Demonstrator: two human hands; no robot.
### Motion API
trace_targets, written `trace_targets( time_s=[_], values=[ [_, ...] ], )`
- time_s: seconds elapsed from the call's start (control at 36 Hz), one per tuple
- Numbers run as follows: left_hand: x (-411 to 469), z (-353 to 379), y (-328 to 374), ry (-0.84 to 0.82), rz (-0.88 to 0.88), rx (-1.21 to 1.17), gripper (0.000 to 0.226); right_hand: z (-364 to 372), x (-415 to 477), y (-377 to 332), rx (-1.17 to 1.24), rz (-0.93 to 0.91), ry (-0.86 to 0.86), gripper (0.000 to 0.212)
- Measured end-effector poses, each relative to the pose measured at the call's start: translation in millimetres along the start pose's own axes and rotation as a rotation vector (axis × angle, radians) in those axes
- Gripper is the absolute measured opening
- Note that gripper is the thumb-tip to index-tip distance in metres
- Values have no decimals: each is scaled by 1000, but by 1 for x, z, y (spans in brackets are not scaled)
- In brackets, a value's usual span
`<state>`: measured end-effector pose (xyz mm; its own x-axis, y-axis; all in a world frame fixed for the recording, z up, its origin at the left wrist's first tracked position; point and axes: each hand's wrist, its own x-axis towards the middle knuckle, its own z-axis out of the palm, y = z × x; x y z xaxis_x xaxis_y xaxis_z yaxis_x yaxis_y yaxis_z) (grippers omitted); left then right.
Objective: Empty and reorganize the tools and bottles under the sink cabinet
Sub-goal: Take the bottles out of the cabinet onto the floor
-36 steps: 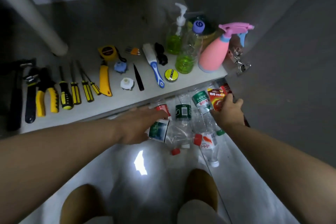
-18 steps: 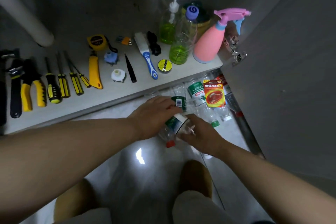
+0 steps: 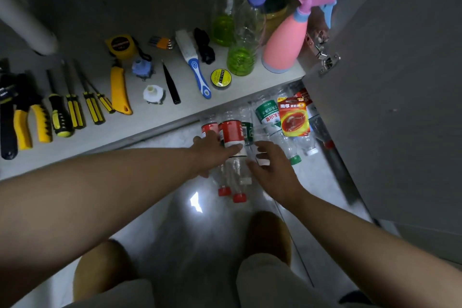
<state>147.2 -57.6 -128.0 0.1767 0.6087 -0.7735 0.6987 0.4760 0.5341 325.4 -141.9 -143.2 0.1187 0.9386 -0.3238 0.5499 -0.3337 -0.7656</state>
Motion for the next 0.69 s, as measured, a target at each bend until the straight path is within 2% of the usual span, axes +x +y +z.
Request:
trace_targets(
  time_s=[0.08,0.14,0.22,0.28,0.36,0.47,0.58,0.69],
  values=[
    [7,-1,5,-13,-26,-7,91,-10,-6,18,-224,42,224,44],
    [10,0,9,7,-55,-44,95,-15,-11,33,-335,146,282,54],
    [15,5,11,22,-80,-79,87,-17,-19,52,-383,344,127,82],
    [17,8,11,46,-97,-110,78,-17,-20,58,-395,396,31,92],
    [18,11,11,71,-119,-131,73,-19,-16,58,-316,386,5,86],
    [19,14,12,88,-120,-147,70,-24,-12,43,-286,275,129,70],
    [20,19,20,130,-97,-132,64,-32,-4,25,-325,184,210,78],
    [23,23,33,145,-52,-140,57,-42,11,10,-334,181,269,80]
  ],
)
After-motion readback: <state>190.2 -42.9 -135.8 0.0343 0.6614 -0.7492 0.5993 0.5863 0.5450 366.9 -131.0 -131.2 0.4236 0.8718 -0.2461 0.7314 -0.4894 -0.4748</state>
